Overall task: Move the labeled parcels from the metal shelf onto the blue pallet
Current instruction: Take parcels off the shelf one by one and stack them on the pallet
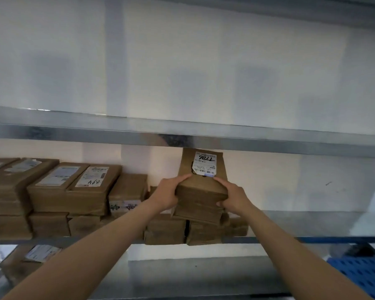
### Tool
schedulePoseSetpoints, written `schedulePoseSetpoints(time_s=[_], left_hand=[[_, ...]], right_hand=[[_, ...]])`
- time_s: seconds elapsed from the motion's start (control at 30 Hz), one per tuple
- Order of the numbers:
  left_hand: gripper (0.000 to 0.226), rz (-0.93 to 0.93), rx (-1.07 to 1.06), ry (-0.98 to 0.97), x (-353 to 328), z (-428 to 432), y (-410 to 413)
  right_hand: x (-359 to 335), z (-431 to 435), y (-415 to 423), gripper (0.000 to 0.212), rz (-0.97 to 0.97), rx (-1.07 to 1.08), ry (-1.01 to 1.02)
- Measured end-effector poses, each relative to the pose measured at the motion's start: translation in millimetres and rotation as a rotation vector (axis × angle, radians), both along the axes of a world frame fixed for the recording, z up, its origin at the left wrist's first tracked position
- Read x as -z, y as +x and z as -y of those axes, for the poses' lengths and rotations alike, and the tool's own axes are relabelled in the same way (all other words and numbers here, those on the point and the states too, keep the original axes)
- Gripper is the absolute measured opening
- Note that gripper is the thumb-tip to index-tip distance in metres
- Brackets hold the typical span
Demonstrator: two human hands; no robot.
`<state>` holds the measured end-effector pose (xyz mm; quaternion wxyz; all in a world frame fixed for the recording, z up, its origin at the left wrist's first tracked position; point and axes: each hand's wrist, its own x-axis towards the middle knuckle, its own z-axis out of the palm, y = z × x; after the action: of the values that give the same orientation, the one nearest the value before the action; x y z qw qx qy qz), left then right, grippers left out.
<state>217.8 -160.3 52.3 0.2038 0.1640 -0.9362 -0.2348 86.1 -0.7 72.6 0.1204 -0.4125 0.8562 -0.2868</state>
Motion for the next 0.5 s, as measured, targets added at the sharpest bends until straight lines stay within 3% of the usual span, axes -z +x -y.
schedulePoseSetpoints(time_s=[0.5], left_hand=[[0.07, 0.067, 0.465, 0.111, 22, -167, -122]], right_hand=[[14, -209, -36, 0.076, 0.016, 0.447, 0.126]])
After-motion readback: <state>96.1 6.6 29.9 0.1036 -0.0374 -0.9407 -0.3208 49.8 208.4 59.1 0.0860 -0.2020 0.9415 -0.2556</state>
